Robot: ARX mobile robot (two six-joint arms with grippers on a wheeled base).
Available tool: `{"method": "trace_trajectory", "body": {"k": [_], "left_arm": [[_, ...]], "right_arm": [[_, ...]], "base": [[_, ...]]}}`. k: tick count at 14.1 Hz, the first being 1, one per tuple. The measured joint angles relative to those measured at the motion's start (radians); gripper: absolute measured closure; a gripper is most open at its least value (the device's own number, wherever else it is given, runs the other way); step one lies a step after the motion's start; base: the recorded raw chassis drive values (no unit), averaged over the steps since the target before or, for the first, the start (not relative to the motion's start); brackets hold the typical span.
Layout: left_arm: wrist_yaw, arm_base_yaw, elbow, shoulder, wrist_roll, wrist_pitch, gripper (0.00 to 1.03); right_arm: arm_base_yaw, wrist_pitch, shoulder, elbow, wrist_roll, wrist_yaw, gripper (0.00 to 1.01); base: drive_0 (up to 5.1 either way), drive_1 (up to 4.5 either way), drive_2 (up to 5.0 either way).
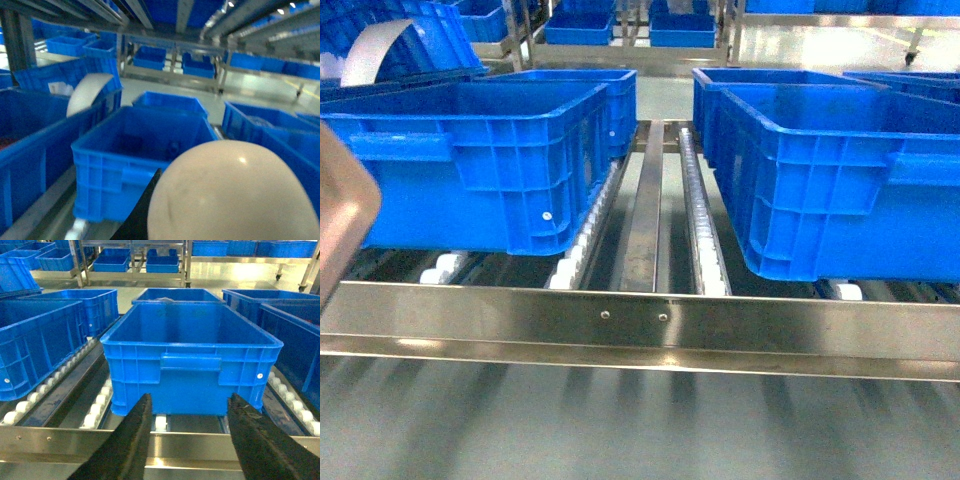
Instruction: Place part in tray to right shelf
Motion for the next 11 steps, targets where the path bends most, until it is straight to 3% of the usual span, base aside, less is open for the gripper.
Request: {"method": "trace_trajectory", "body": {"k": [1, 2, 3, 6, 9, 11], "left_arm": [[0.024, -0.012, -0.067, -0.057, 0.04, -0.087, 0.89], [0.016, -0.003, -0.185, -0.106, 0.074, -0.072, 0.89], [0.016, -0.004, -0.202, -0.125, 0.076, -0.069, 0.89], [0.017, -0.005, -0.232, -0.17, 0.076, -0.057, 0.89], [0.018, -0.005, -0.256, -0.2, 0.076, -0.054, 0.89], [0.019, -0.005, -0.274, -0.217, 0.076, -0.058, 0.89]], "right_arm": [[-0.019, -0.008, -0.029, -0.03, 0.0, -0.027, 0.64], [-0.07, -0.029, -0.111, -0.084, 0.0, -0.074, 0.95], [-0.077, -0.035, -0.123, -0.092, -0.001, -0.079, 1.0], [-0.097, -0.052, -0.157, -0.111, 0.004, -0.107, 0.99], [-0.173, -0.068, -0.19, -0.127, 0.004, -0.189, 0.99], [-0.201, -0.079, -0.212, -0.134, 0.005, -0.188, 0.99]], "base": [[0.0, 0.0, 0.0], [0.0, 0.0, 0.0], [0.0, 0.0, 0.0], [0.0, 0.0, 0.0], [0.0, 0.0, 0.0], [0.0, 0.0, 0.0]]}}
